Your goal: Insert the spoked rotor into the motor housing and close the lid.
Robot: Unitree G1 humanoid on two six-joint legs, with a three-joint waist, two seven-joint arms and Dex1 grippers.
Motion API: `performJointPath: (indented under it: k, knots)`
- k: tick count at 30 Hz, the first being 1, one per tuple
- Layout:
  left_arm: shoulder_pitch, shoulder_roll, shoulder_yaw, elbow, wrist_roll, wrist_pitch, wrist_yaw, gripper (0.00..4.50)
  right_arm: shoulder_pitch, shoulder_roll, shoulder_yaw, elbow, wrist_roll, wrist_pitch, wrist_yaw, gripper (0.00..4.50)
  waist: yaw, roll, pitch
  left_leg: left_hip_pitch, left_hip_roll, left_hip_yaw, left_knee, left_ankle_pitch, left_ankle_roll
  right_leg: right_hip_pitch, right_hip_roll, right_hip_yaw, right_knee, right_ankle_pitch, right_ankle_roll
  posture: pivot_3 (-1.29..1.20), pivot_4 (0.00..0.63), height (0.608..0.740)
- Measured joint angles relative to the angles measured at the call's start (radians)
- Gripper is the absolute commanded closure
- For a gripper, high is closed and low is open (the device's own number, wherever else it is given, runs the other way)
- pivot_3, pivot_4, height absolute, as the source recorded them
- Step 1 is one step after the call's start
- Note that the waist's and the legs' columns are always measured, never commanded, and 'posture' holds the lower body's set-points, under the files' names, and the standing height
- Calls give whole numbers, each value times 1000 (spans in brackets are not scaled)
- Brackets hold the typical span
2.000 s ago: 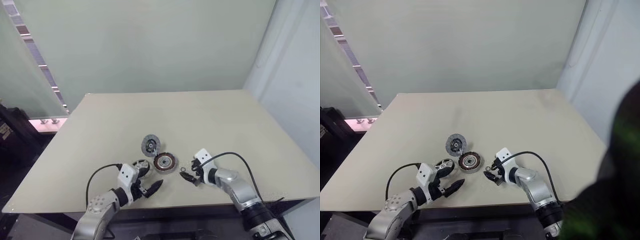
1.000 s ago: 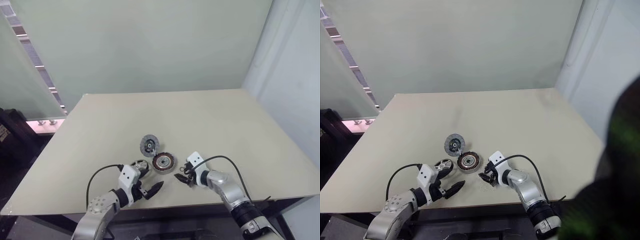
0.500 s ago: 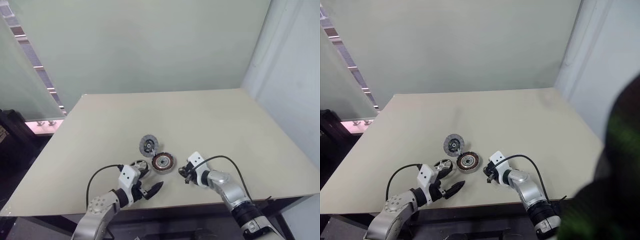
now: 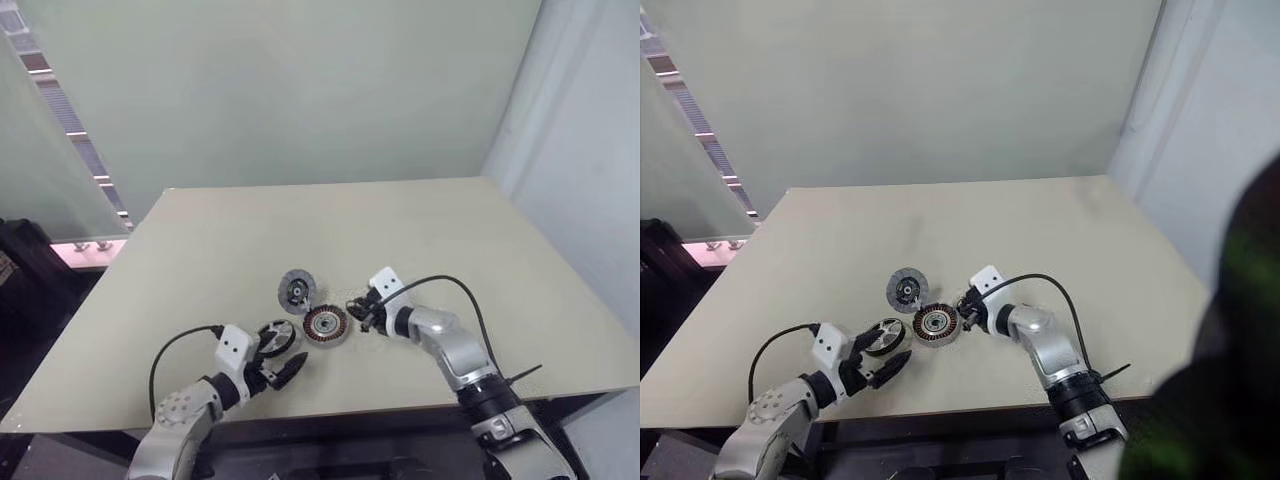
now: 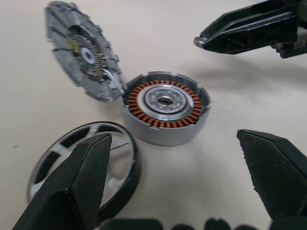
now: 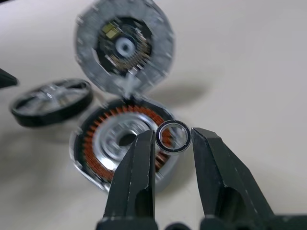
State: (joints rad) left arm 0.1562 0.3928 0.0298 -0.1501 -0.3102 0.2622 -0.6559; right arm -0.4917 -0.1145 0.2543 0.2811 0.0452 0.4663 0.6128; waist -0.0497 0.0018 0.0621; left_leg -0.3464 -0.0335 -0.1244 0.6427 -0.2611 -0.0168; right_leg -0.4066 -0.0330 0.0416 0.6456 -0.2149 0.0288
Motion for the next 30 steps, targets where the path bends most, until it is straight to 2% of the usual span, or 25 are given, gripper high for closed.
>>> performJointPath:
  k: [9,17,30]
  knots:
    - [24,7,33,-13,-3,0,13,0,-84,67,39,152,-24,1,-12,3701,0,0,0,0,0,0,0,0,0,0,0,0,0,1,-1,0,0,740]
    - [45,7,36,-48,-7,2,29,0,-99,101,59,261,-49,-49,-13,3701,0,0,0,0,0,0,0,0,0,0,0,0,0,1,-1,0,0,740]
    - [68,8,48,-75,-18,10,48,0,-124,140,64,342,-63,-102,-17,3701,0,0,0,0,0,0,0,0,0,0,0,0,1,1,-1,0,0,740]
